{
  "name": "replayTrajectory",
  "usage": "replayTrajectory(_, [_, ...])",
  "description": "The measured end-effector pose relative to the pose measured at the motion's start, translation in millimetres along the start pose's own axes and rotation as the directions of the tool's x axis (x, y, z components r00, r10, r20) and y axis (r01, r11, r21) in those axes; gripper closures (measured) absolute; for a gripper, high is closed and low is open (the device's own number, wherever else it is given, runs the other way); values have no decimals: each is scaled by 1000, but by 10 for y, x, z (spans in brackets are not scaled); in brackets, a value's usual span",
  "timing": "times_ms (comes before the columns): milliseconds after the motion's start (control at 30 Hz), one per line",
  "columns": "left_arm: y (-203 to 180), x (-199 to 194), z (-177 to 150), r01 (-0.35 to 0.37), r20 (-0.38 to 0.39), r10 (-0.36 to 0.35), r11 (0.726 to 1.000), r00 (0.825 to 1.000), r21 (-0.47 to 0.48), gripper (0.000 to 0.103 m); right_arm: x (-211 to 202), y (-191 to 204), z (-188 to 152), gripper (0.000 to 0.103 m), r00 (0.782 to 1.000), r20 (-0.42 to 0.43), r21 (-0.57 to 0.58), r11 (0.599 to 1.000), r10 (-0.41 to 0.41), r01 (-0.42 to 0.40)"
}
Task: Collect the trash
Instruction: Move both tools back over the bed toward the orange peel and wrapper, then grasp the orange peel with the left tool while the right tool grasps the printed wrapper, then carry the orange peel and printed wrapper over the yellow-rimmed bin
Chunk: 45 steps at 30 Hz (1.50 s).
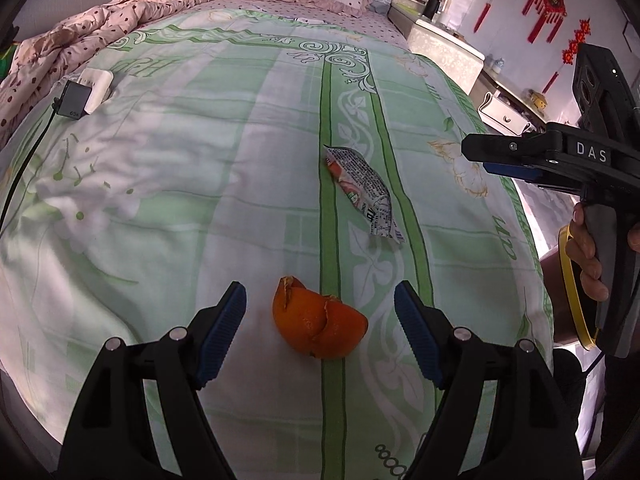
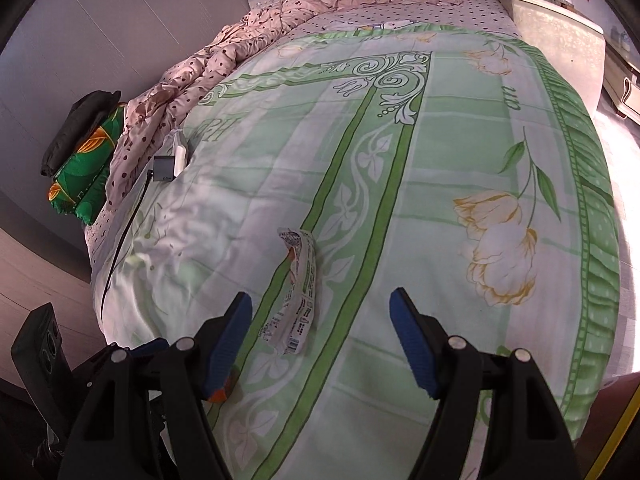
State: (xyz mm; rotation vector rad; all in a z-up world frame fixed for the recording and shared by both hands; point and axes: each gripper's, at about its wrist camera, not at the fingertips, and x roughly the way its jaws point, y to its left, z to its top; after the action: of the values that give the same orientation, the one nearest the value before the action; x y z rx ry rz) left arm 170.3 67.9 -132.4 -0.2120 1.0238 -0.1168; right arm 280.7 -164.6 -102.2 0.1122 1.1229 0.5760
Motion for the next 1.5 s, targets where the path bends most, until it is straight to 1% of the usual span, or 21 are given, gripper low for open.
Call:
replayTrajectory(167, [111, 178, -44, 20, -27, -21, 999, 999, -30, 30, 384, 110, 65, 35, 998, -66, -7, 1000, 23, -23])
replayTrajectory(367, [188, 371, -91, 41, -48, -45, 997, 998, -70, 30, 715, 168, 140, 35, 993, -114, -19, 1000, 14, -17])
replayTrajectory(533, [139, 440, -76, 32, -36, -33, 998, 999, -45, 31, 934, 179, 165, 36, 991, -135, -24, 1000, -22, 19])
replayTrajectory(600, [127, 461, -69, 29, -32, -30, 999, 999, -36, 31, 1005, 194, 166, 38, 990, -141, -31, 999, -28, 24])
replayTrajectory(633, [118, 472, -66, 26, -30, -27, 999, 999, -34, 31, 1033, 203, 163, 42, 989, -145, -36, 999, -30, 25])
replayTrajectory(667, [118, 479, -70, 23, -26, -24, 999, 999, -33, 32, 1057, 211, 160, 46, 988, -149, -40, 999, -35, 30])
replayTrajectory(733, [90, 492, -63, 21, -19, -22, 999, 1000, -25, 38, 1105, 237, 145, 47, 987, -154, -51, 998, -44, 37])
replayTrajectory(800, [54, 509, -69, 23, -19, -23, 1000, 1000, -11, 49, 1149, 274, 126, 52, 985, -162, -70, 997, -51, 40])
replayTrajectory(833, [35, 522, -72, 22, -21, -22, 1000, 1000, -5, 51, 1166, 292, 115, 56, 985, -164, -80, 996, -60, 47])
replayTrajectory(900, [16, 538, -77, 16, -17, -16, 1000, 1000, 10, 55, 1181, 300, 106, 63, 984, -163, -88, 995, -69, 55])
replayTrajectory(967, [-1, 541, -77, 13, -9, -12, 1000, 1000, 22, 57, 1198, 291, 109, 78, 983, -166, -88, 994, -74, 60])
replayTrajectory(1133, [1, 524, -79, 15, 2, -15, 1000, 1000, 26, 62, 1204, 268, 99, 79, 983, -166, -86, 994, -75, 62])
replayTrajectory(1233, [9, 509, -61, 18, 2, -18, 1000, 1000, 23, 64, 1138, 282, 98, 80, 986, -149, -88, 994, -70, 57])
replayTrajectory(1400, [12, 427, -34, 31, 2, -31, 999, 1000, 16, 65, 920, 283, 107, 80, 992, -118, -79, 996, -40, 31])
replayTrajectory(1500, [-16, 341, -34, 27, 12, -27, 999, 1000, 23, 65, 748, 245, 100, 80, 995, -99, -63, 998, -22, 16])
